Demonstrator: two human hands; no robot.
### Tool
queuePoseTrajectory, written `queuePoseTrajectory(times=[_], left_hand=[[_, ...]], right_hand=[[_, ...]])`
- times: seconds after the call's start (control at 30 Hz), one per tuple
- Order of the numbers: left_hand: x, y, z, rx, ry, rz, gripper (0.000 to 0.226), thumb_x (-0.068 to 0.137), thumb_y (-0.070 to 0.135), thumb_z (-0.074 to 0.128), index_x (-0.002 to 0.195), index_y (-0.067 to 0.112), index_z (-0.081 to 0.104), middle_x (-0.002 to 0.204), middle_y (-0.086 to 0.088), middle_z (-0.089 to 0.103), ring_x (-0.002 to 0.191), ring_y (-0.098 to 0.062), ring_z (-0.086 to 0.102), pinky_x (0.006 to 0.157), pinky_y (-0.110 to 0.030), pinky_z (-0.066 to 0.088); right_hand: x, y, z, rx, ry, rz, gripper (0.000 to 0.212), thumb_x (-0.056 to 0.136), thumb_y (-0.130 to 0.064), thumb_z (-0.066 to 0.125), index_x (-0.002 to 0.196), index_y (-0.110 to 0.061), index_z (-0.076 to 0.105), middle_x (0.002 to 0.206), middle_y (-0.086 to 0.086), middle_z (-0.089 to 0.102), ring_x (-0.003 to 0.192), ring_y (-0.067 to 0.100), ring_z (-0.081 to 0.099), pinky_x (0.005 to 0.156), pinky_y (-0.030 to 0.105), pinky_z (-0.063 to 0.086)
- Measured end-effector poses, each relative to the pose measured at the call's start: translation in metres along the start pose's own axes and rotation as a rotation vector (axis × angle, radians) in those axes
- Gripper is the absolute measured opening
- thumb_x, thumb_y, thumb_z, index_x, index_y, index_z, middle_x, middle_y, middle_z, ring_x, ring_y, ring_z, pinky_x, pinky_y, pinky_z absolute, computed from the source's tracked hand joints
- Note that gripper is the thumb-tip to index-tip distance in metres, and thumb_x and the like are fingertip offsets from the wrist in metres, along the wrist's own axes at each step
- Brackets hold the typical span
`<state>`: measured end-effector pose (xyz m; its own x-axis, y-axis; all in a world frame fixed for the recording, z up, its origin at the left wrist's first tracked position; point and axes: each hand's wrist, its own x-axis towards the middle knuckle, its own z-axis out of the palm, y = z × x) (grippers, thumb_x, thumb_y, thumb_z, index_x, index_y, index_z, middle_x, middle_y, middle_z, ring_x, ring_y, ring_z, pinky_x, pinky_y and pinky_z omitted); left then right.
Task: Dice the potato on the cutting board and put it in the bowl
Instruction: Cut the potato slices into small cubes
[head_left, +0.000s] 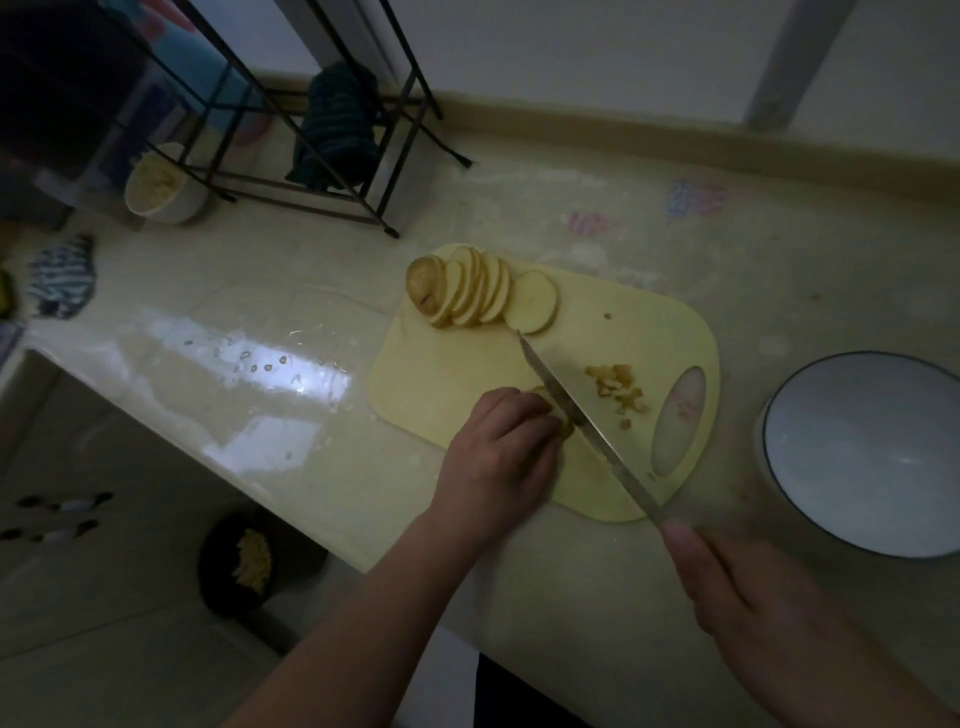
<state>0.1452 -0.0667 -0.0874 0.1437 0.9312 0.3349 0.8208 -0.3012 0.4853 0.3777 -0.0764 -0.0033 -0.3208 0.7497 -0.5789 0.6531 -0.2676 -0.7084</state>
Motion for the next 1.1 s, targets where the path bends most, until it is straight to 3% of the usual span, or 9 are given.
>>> queuePoseTrajectory(times=[0.13,0.2,0.27,0.37,0.47,0.63,0.83,0.93,1.1], left_hand=[[0.000,0.002,0.001,0.012,-0.020,-0.001,0.012,0.087,0.003,0.072,0.097,-0.002,0.075,0.103,-0.015,0.068,0.095,-0.032,0.061,0.089,-0.036,0.049],[0.001,0.002,0.001,0.007,-0.016,-0.005,0.013,0.087,0.003,0.071,0.098,-0.002,0.074,0.102,-0.014,0.068,0.095,-0.032,0.061,0.088,-0.036,0.050],[0.002,0.003,0.001,0.002,-0.008,-0.009,0.013,0.086,0.002,0.071,0.099,-0.002,0.074,0.102,-0.013,0.068,0.095,-0.032,0.061,0.087,-0.036,0.050],[0.002,0.004,0.001,-0.004,-0.008,-0.010,0.014,0.086,0.001,0.072,0.099,-0.002,0.075,0.102,-0.013,0.068,0.094,-0.032,0.062,0.086,-0.036,0.050],[0.002,0.002,0.001,-0.003,-0.015,-0.012,0.015,0.086,0.001,0.073,0.100,-0.001,0.075,0.104,-0.012,0.069,0.095,-0.032,0.063,0.089,-0.035,0.049],[0.001,0.000,0.002,-0.018,-0.013,-0.013,0.014,0.087,0.002,0.073,0.101,-0.001,0.075,0.106,-0.012,0.069,0.096,-0.033,0.064,0.088,-0.039,0.050],[0.001,0.001,0.002,-0.025,-0.009,-0.012,0.014,0.087,0.001,0.070,0.101,0.000,0.075,0.107,-0.011,0.070,0.097,-0.031,0.062,0.092,-0.033,0.048],[0.000,0.001,0.002,-0.018,-0.015,-0.025,0.013,0.089,0.003,0.070,0.100,-0.001,0.075,0.107,-0.012,0.070,0.097,-0.032,0.063,0.092,-0.034,0.048],[0.000,0.001,0.002,-0.010,0.002,-0.018,0.011,0.089,0.005,0.069,0.095,-0.001,0.075,0.101,-0.012,0.069,0.097,-0.029,0.060,0.091,-0.032,0.048]], right_hand=[[-0.006,-0.002,-0.002,0.005,0.020,0.025,0.058,0.081,-0.064,0.029,0.064,-0.015,0.056,0.068,-0.002,0.063,0.068,0.002,0.056,0.062,0.022,0.042],[-0.007,-0.001,0.000,-0.027,0.022,0.014,0.071,0.080,-0.077,0.021,0.064,-0.016,0.055,0.074,-0.006,0.064,0.070,0.001,0.056,0.061,0.023,0.042],[-0.006,0.000,0.001,-0.058,0.024,-0.005,0.093,0.057,-0.096,0.003,0.064,-0.019,0.054,0.083,-0.021,0.062,0.073,-0.002,0.056,0.063,0.023,0.043],[-0.008,0.002,0.003,-0.062,0.027,0.026,0.103,0.039,-0.101,-0.008,0.067,-0.024,0.055,0.088,-0.033,0.057,0.081,-0.007,0.054,0.072,0.016,0.042],[-0.014,0.005,0.003,-0.075,0.044,0.062,0.093,0.047,-0.098,-0.004,0.070,-0.031,0.056,0.080,-0.009,0.064,0.077,0.001,0.056,0.068,0.017,0.042],[-0.018,0.010,0.002,-0.119,0.049,0.062,0.102,0.032,-0.103,-0.011,0.067,-0.034,0.057,0.068,-0.005,0.064,0.071,0.002,0.058,0.065,0.020,0.042],[0.004,0.005,0.009,-0.126,0.003,-0.006,0.074,0.075,-0.080,0.010,0.062,-0.022,0.053,0.078,-0.022,0.063,0.074,-0.001,0.057,0.061,0.024,0.043],[0.014,-0.003,0.012,-0.101,-0.019,-0.070,0.059,0.080,-0.067,0.018,0.058,-0.021,0.048,0.070,-0.024,0.060,0.065,0.002,0.057,0.057,0.023,0.040],[0.012,0.004,0.006,-0.037,0.048,-0.111,0.067,0.086,-0.072,0.019,0.056,-0.019,0.046,0.064,-0.017,0.059,0.063,0.007,0.056,0.054,0.020,0.037]])
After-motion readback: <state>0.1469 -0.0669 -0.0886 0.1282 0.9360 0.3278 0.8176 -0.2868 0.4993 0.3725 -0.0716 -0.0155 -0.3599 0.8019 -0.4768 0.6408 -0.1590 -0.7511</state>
